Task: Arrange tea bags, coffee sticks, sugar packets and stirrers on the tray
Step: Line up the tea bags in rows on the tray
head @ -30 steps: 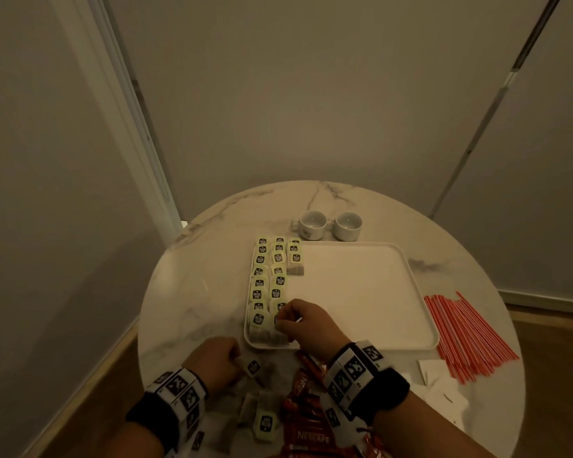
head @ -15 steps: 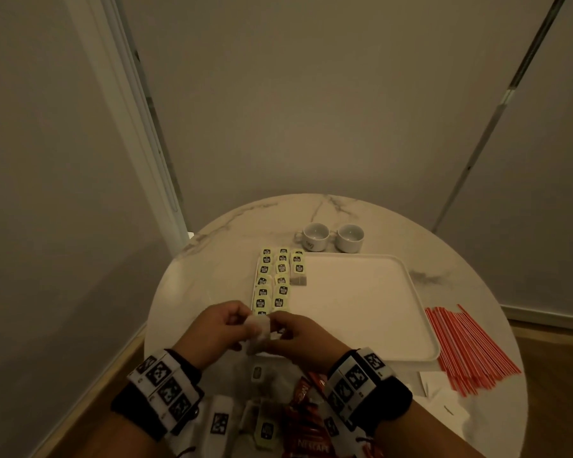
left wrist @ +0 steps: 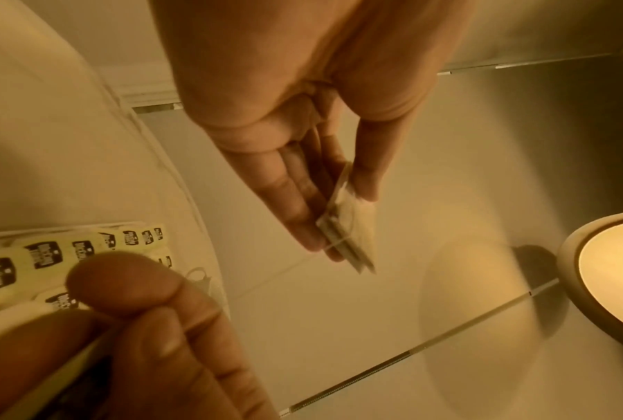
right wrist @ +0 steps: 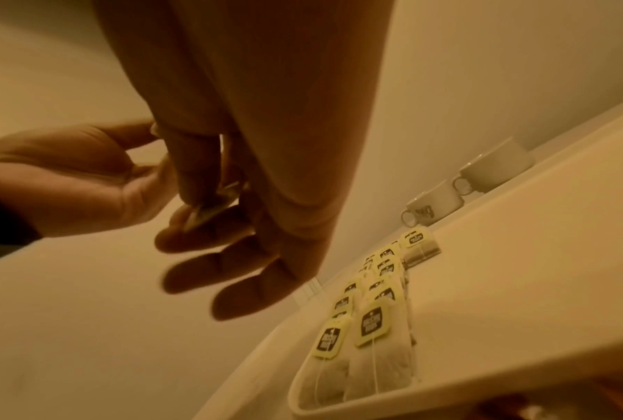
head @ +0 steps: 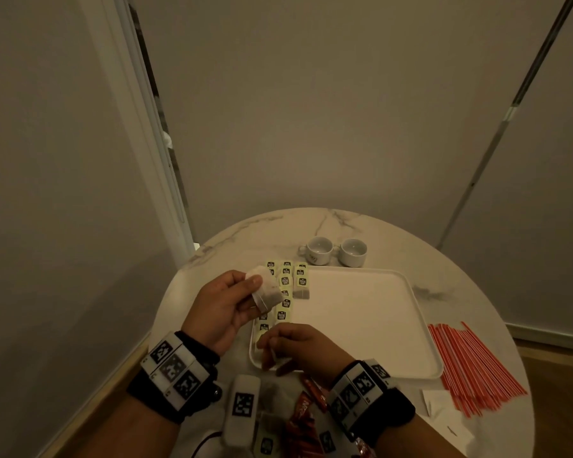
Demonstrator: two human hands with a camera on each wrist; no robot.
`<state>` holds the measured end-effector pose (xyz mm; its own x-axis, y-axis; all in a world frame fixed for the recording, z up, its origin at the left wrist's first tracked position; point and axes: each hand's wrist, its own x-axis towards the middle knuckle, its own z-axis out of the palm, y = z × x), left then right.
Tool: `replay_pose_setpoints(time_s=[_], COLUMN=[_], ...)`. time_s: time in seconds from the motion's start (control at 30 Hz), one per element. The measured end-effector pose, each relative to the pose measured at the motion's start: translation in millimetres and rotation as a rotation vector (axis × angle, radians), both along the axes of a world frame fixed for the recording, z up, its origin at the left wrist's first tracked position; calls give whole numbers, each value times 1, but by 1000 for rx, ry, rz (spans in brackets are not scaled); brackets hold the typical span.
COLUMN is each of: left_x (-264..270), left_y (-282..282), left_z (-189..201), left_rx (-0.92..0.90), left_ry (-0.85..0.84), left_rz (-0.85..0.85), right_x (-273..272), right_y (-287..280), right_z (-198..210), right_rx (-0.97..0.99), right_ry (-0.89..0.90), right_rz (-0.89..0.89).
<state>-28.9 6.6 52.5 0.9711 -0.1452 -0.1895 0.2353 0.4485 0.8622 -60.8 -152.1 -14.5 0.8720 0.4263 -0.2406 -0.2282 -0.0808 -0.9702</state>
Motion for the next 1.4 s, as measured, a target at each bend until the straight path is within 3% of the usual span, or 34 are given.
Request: replay_pose_setpoints(time_s=[0.2, 0.3, 0.47, 0.53, 0.7, 0.77, 0.93, 1.1, 1.4], left_x=[-1, -1, 4, 9, 7, 5, 2, -1, -4], left_y=[-3, -6, -8, -9, -20, -24, -32, -33, -29], left_z=[5, 3, 9, 12, 17, 19, 15, 15, 16], left_rx=[131, 246, 691, 776, 402, 305, 229, 195, 300], left_ry=[-33, -102, -618, -728, -332, -278, -274, -344, -483], left_rz=[-33, -50, 23, 62, 104, 95, 87, 156, 197], right_x=[26, 37, 47, 49, 55, 56, 59, 64, 57], right_y=[-12, -21, -27, -30, -32, -31, -32, -38, -34], right_z=[12, 26, 46, 49, 45, 43, 44, 46, 42], right_rx=[23, -72, -294, -345, -297, -289, -224, -301, -317], right_ry=[66, 30, -153, -215, -207, -186, -143, -146, -72], right_rz=[-105, -87, -73, -103, -83, -84, -94, -136, -51])
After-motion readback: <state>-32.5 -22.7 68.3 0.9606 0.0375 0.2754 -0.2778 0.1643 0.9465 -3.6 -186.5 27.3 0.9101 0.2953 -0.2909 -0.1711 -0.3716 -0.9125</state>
